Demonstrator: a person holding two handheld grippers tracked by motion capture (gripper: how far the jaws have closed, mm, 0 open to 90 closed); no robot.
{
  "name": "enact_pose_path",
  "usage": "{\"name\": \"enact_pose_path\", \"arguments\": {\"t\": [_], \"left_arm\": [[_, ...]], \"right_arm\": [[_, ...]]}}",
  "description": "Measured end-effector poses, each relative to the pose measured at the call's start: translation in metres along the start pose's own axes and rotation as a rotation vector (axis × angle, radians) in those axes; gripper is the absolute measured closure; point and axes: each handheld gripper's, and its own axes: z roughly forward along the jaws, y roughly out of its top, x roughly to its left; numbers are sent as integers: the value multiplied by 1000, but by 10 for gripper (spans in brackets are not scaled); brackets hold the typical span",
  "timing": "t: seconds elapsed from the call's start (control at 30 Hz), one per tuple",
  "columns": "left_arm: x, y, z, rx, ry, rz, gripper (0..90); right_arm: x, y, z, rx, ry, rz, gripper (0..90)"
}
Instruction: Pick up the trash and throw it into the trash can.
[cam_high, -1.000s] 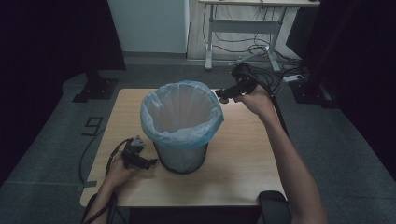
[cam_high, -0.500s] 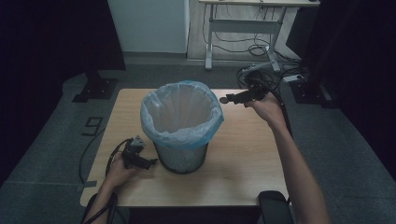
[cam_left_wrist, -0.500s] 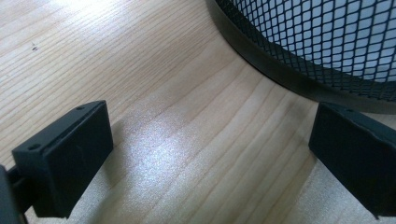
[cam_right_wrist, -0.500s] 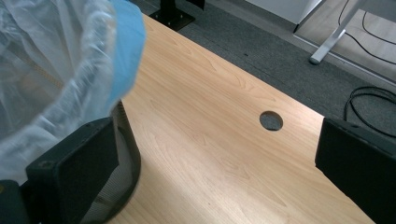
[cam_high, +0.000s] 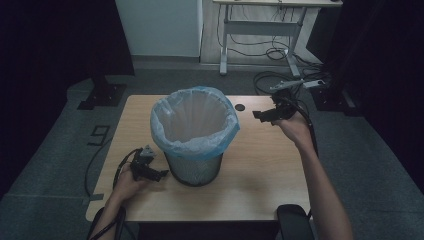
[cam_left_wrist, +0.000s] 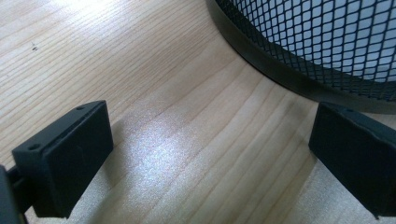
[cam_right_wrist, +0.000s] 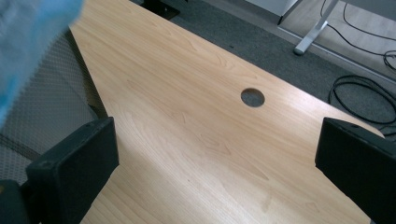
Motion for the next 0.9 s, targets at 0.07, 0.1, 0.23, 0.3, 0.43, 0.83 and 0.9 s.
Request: {"name": "enact_pose_path", "arguments": {"t": [0.07,0.1,0.23,0.3,0.43,0.83,0.9], "left_arm": [[0,0,0,0,0,0,0],[0,0,0,0,0,0,0],[0,0,0,1,0,0,0],[0,0,0,1,0,-1,0],[0,0,0,1,0,0,0],[0,0,0,1,1,-1,0],[0,0,0,1,1,-1,0]], "right_arm": [[-1,-7,2,6,-6,2,0],[-2,-10,2,8,-7,7,0],[-4,-19,4,11,-11,18,0],[-5,-25,5,12,-9,26,0],[-7,-40,7,16,-25,38,0],[-11,-80,11,28,-53,65,1],[-11,-87,12,28,-54,69,2]]}}
